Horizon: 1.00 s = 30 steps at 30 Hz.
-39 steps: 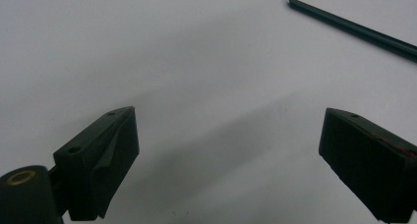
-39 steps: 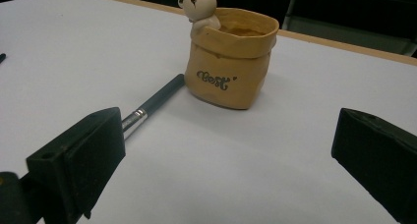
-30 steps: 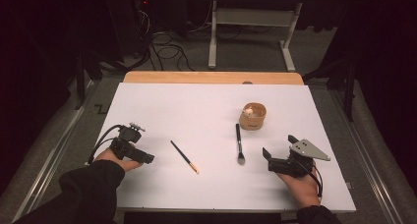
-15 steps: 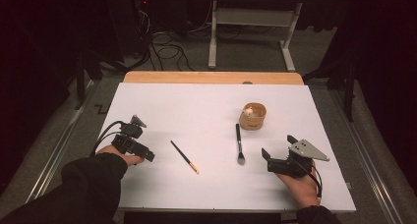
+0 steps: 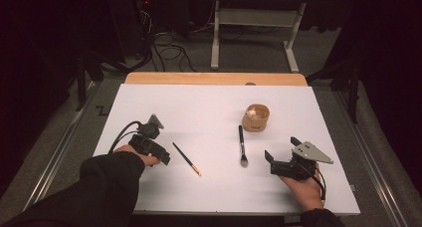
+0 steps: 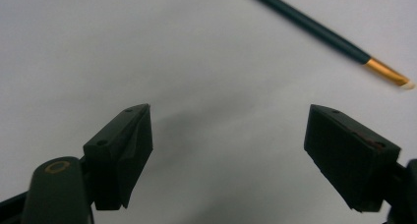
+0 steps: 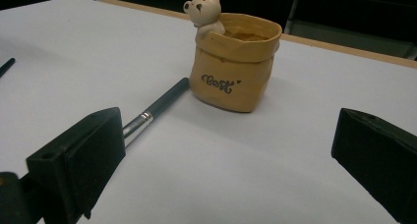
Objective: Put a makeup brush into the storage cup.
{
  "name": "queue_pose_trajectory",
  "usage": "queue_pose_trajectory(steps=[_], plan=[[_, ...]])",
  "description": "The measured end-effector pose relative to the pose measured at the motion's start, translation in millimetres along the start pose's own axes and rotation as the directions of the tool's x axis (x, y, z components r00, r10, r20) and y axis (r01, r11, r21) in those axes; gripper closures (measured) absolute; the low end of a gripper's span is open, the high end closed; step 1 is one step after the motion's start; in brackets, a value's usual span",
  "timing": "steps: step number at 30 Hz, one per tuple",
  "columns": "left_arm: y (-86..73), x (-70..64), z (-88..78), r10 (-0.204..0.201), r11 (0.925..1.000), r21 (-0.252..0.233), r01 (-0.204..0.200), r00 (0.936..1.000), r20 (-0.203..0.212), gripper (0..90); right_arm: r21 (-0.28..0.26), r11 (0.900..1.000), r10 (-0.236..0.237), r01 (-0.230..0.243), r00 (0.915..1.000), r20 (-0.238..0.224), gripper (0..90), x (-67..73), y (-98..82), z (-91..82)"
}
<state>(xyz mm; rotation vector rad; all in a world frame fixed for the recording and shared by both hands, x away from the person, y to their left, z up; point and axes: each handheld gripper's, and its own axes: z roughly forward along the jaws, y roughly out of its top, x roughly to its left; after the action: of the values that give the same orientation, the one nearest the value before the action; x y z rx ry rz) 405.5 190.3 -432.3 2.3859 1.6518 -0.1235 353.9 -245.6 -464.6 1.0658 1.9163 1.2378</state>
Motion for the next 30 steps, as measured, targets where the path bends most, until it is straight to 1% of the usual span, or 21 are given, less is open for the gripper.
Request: queue_pose_trajectory(steps=[3, 5, 8, 9, 10, 11, 12, 14, 16, 17, 19, 21, 26, 30], plan=[[4.5, -7.2, 1.5, 0.008, 1.0, -0.003, -0.008, 1.0, 0.006, 19.4, 0.0, 1.0, -0.003, 0.003, 1.0, -0.001, 0.4, 0.2, 0.1, 0.1], [7.0, -12.1, 3.7, 0.016, 0.9998, -0.011, -0.016, 0.9999, 0.0, 19.5, 0.001, 1.0, -0.005, 0.005, 1.0, -0.001, 0.5, 0.5, 0.1, 0.1], [11.0, -19.1, 9.0, 0.023, 0.9997, 0.001, -0.023, 0.9997, 0.004, 20.4, 0.0, 1.0, -0.006, 0.006, 1.0, -0.001, 0.4, 0.6, 0.3, -0.1], [11.0, -19.1, 9.0, 0.023, 0.9997, 0.001, -0.023, 0.9997, 0.004, 20.7, -0.001, 1.0, -0.006, 0.006, 1.0, 0.0, 0.4, 0.6, 0.4, -0.2], [12.3, -21.6, 11.2, 0.026, 0.9997, 0.002, -0.026, 0.9996, 0.006, 20.7, -0.001, 1.0, -0.006, 0.006, 1.0, 0.0, 0.4, 0.6, 0.4, -0.2], [15.1, -27.4, 15.4, 0.031, 0.9995, 0.008, -0.031, 0.9995, 0.011, 20.9, -0.002, 1.0, -0.006, 0.006, 1.0, 0.0, 0.5, 0.6, 0.4, -0.3], [15.1, -27.4, 15.4, 0.031, 0.9995, 0.008, -0.031, 0.9995, 0.011, 21.2, -0.002, 1.0, -0.007, 0.007, 1.0, 0.0, 0.4, 0.6, 0.4, -0.3], [17.7, -33.7, 19.1, 0.039, 0.9991, 0.015, -0.04, 0.9991, 0.017, 21.3, -0.002, 1.0, -0.007, 0.007, 1.0, 0.0, 0.4, 0.6, 0.4, -0.4], [21.4, -42.9, 23.4, 0.052, 0.9983, 0.024, -0.052, 0.9984, 0.023, 21.7, -0.003, 1.0, -0.008, 0.008, 1.0, 0.0, 0.4, 0.7, 0.4, -0.4], [21.4, -42.9, 23.4, 0.052, 0.9983, 0.024, -0.052, 0.9984, 0.023, 22.9, -0.003, 1.0, -0.008, 0.008, 1.0, 0.0, 0.4, 0.7, 0.4, -0.4], [23.3, -48.4, 25.8, 0.069, 0.9972, 0.028, -0.069, 0.9974, 0.022, 24.5, -0.003, 1.0, -0.01, 0.01, 1.0, 0.0, 0.4, 0.8, 0.6, -0.5], [25.9, -54.3, 30.0, 0.074, 0.9965, 0.037, -0.075, 0.9969, 0.025, 24.9, -0.004, 1.0, -0.013, 0.013, 0.9999, 0.001, 0.5, 1.0, 0.7, -0.5], [28.5, -59.2, 34.3, 0.072, 0.9964, 0.043, -0.073, 0.9971, 0.024, 25.4, -0.007, 1.0, -0.017, 0.017, 0.9998, 0.0, 0.5, 1.4, 1.0, -0.7], [32.6, -62.8, 37.7, 0.048, 0.9973, 0.055, -0.05, 0.9985, 0.025, 25.8, -0.006, 1.0, -0.018, 0.018, 0.9998, 0.002, 0.5, 1.7, 1.2, -0.9]])
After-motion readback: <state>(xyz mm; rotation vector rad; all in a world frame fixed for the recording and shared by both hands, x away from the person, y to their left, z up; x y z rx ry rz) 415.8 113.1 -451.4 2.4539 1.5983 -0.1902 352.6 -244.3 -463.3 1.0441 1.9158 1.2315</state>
